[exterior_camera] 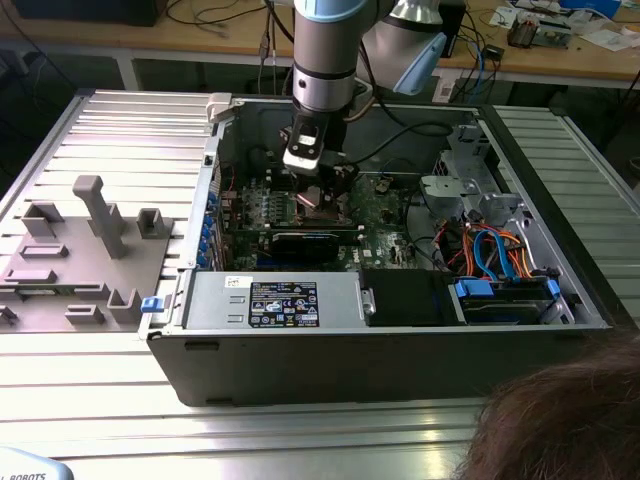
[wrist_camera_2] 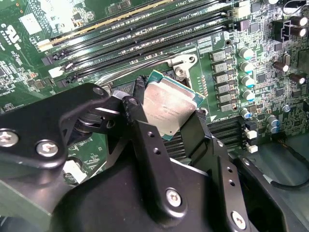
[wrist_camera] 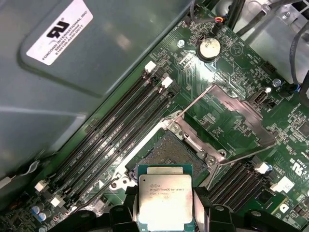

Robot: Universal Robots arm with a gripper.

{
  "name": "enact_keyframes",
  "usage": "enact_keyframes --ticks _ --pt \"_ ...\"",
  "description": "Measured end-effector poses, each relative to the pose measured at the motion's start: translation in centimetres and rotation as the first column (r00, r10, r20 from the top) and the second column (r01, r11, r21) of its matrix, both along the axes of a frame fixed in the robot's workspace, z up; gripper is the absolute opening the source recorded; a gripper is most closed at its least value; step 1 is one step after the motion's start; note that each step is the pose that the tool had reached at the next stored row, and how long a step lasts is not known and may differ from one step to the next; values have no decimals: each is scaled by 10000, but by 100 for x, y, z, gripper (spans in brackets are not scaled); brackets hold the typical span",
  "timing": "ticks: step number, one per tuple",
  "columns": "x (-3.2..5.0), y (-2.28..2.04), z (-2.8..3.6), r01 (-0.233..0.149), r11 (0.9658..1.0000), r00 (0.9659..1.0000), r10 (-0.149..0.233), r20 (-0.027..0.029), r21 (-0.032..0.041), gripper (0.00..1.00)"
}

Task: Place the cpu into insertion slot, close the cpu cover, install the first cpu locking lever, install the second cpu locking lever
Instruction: 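Place the cpu into insertion slot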

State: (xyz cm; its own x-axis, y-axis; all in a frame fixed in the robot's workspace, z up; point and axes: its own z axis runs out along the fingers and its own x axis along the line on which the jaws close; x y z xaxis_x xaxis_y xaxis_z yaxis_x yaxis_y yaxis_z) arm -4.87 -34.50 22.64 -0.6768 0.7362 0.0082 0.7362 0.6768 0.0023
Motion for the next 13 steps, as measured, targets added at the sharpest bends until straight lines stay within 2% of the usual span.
enact_keyframes --ticks 13 --pt "0 0 -5 532 9986 9986 -532 0 0 54"
